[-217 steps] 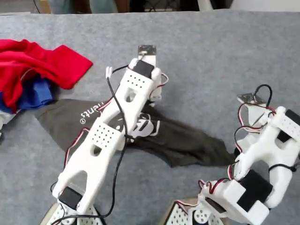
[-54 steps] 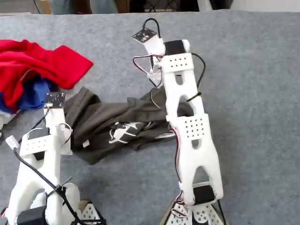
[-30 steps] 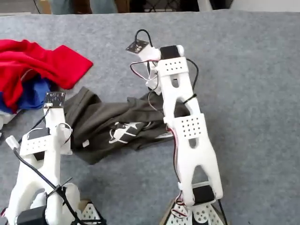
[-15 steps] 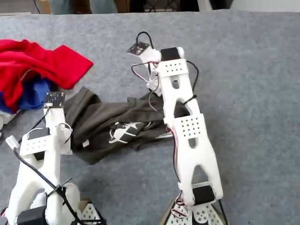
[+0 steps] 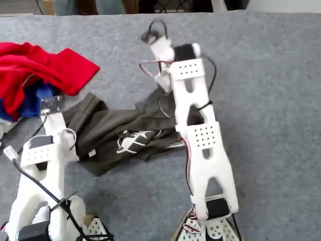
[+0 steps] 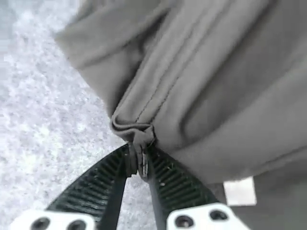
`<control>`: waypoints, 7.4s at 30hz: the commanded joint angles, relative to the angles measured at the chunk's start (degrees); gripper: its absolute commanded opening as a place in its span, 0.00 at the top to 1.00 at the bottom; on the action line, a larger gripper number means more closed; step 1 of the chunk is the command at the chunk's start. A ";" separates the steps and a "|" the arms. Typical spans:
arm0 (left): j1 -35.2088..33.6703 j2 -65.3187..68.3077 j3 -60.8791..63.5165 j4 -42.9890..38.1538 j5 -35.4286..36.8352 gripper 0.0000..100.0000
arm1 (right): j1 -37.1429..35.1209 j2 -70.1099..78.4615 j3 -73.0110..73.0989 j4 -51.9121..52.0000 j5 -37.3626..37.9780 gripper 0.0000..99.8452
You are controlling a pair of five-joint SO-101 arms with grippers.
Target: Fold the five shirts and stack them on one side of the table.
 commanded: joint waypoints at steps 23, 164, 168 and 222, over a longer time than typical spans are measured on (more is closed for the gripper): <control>0.57 -1.58 -106.42 45.71 6.07 0.97 | 15.47 -76.88 -4.70 -5.36 -4.31 0.99; 10.77 48.18 -67.91 20.04 -1.85 0.97 | 21.10 -9.80 -5.58 0.70 20.13 0.99; 10.95 34.99 -53.58 14.33 -1.93 0.97 | 20.13 -14.64 1.63 0.70 22.86 0.99; 1.01 5.10 -16.92 5.63 -17.14 0.97 | 36.75 -113.63 143.87 -36.04 34.20 0.99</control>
